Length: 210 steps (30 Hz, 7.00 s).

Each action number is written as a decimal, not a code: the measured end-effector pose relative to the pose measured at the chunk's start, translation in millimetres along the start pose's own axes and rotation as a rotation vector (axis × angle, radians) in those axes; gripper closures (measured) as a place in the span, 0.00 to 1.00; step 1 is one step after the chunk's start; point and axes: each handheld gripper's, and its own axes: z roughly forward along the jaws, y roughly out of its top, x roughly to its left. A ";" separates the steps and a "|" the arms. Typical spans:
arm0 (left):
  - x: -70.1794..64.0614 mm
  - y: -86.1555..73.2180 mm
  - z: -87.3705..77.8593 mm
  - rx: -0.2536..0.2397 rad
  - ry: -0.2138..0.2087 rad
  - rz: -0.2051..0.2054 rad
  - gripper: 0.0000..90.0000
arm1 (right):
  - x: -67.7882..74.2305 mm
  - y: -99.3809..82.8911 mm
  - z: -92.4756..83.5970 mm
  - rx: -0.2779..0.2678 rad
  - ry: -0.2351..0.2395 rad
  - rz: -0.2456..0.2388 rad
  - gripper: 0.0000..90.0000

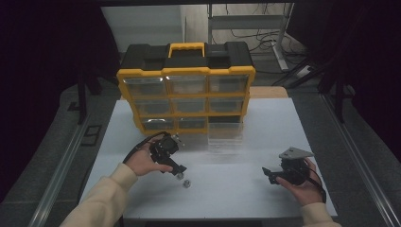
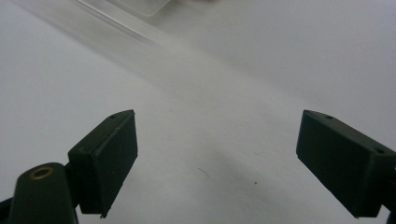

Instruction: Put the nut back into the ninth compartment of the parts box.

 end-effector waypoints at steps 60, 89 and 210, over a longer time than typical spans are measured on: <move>-14.8 -8.9 42.3 0.116 -0.013 0.106 0.67 | -0.5 0.3 0.5 0.003 0.000 0.000 0.15; -3.0 4.7 11.5 0.032 -0.052 0.098 0.78 | -1.8 0.2 -0.6 -0.001 -0.004 0.006 0.15; 7.1 170.0 -5.4 -0.095 -0.012 0.162 0.66 | -5.2 -2.7 2.1 0.012 0.011 0.001 0.14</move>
